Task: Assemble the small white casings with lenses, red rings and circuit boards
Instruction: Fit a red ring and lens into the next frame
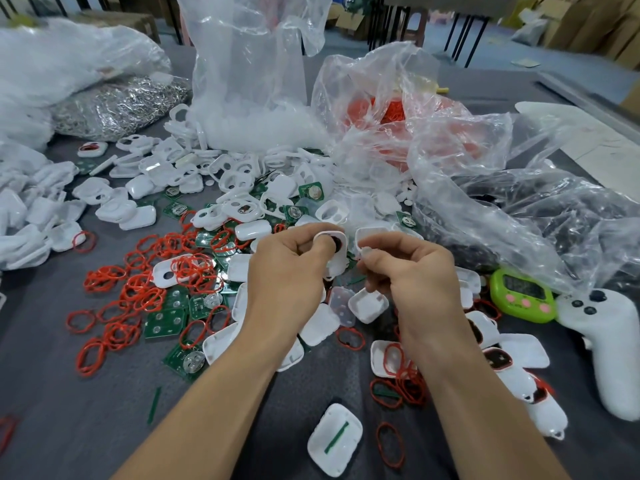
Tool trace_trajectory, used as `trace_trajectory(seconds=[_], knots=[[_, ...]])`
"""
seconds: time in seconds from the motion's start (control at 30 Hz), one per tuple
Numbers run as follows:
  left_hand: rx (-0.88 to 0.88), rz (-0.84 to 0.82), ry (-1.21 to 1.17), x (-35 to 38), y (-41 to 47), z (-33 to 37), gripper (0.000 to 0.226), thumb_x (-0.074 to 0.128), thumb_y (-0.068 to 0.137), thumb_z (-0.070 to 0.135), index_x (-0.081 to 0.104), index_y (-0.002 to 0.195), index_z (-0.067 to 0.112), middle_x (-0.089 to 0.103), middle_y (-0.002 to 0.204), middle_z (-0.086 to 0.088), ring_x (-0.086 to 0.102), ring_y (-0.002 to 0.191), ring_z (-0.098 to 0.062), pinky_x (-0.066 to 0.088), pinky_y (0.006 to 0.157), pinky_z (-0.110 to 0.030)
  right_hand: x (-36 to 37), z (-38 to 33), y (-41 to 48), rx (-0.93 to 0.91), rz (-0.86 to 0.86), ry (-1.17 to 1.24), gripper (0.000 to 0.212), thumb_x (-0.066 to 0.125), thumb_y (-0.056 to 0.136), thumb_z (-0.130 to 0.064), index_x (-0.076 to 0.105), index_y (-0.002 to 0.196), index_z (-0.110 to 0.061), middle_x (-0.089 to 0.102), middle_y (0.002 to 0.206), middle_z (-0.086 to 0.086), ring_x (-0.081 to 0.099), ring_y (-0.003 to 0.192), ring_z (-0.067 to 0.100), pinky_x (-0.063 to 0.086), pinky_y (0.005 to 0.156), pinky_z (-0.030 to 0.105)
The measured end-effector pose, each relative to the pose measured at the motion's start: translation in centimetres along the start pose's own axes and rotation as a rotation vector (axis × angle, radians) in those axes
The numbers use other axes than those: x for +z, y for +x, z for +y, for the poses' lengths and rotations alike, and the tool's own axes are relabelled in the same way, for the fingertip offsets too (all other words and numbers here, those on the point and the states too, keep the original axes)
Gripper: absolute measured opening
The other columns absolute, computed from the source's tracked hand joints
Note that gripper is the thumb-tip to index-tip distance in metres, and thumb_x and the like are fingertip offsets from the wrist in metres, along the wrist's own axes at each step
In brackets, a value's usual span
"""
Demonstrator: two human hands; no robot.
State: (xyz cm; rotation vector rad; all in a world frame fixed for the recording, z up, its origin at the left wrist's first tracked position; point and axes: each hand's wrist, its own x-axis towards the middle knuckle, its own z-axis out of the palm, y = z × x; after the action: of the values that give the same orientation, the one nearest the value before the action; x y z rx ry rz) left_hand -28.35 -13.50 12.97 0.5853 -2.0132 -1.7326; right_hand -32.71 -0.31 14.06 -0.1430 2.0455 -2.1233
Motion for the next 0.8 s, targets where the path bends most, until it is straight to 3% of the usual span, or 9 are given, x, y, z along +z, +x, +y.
trace_trajectory(seconds=[0.07, 0.17, 0.33, 0.5, 0.7, 0.8], knots=[[0.002, 0.012, -0.048, -0.1, 0.1, -0.1, 0.02, 0.067, 0.088, 0.034, 0.08, 0.081, 0.047, 0.075, 0.073, -0.002, 0.063, 0.063, -0.014, 0.057, 0.064, -0.039, -0.2, 0.1, 0.1, -0.017, 0.044, -0.046, 0.028, 0.074, 0.085, 0.001, 0.08, 0.074, -0.024, 0.073, 0.065, 0.006, 0.057, 0.05, 0.013, 0.05, 0.052, 0.023], [-0.043, 0.039, -0.097, -0.3, 0.2, -0.5, 0.026, 0.071, 0.094, 0.022, 0.081, 0.08, 0.042, 0.078, 0.075, 0.004, 0.071, 0.068, -0.009, 0.062, 0.064, -0.035, -0.4, 0.6, 0.2, -0.052, 0.117, -0.168, 0.02, 0.074, 0.084, -0.005, 0.078, 0.079, -0.024, 0.074, 0.068, 0.006, 0.063, 0.05, 0.014, 0.056, 0.057, 0.032], [-0.115, 0.159, -0.213, 0.0, 0.3, -0.5, 0.013, 0.072, 0.094, 0.012, 0.078, 0.086, 0.02, 0.075, 0.067, 0.001, 0.073, 0.066, -0.009, 0.059, 0.056, -0.029, 0.1, 0.8, 0.0, -0.085, 0.089, -0.173, 0.015, 0.074, 0.086, -0.009, 0.067, 0.081, -0.021, 0.074, 0.065, 0.005, 0.069, 0.053, 0.017, 0.051, 0.055, 0.03], [-0.106, 0.161, -0.223, 0.4, 0.3, -0.9, 0.008, 0.071, 0.095, 0.021, 0.066, 0.09, 0.016, 0.068, 0.062, 0.001, 0.071, 0.055, -0.017, 0.065, 0.066, -0.047, 1.0, 1.0, -0.6, -0.092, 0.047, -0.14, 0.018, 0.077, 0.085, -0.01, 0.071, 0.074, -0.022, 0.074, 0.063, 0.004, 0.072, 0.054, 0.018, 0.046, 0.049, 0.017], [-0.114, 0.067, -0.183, 1.1, -0.2, -1.3, 0.016, 0.066, 0.086, 0.046, 0.06, 0.089, 0.031, 0.075, 0.08, -0.009, 0.076, 0.076, -0.035, 0.059, 0.074, -0.062, 1.7, 1.2, -0.5, -0.05, 0.104, -0.129, 0.019, 0.079, 0.085, -0.009, 0.074, 0.069, -0.017, 0.073, 0.063, 0.006, 0.064, 0.048, 0.016, 0.05, 0.052, 0.029], [-0.087, 0.049, -0.19, 1.4, -0.3, -1.2, 0.015, 0.066, 0.086, 0.042, 0.069, 0.093, 0.028, 0.077, 0.078, -0.006, 0.076, 0.08, -0.032, 0.06, 0.08, -0.058, 1.7, 1.3, -0.5, -0.09, 0.206, -0.254, 0.016, 0.082, 0.083, -0.02, 0.075, 0.069, -0.021, 0.072, 0.06, -0.005, 0.066, 0.05, 0.01, 0.052, 0.053, 0.028]])
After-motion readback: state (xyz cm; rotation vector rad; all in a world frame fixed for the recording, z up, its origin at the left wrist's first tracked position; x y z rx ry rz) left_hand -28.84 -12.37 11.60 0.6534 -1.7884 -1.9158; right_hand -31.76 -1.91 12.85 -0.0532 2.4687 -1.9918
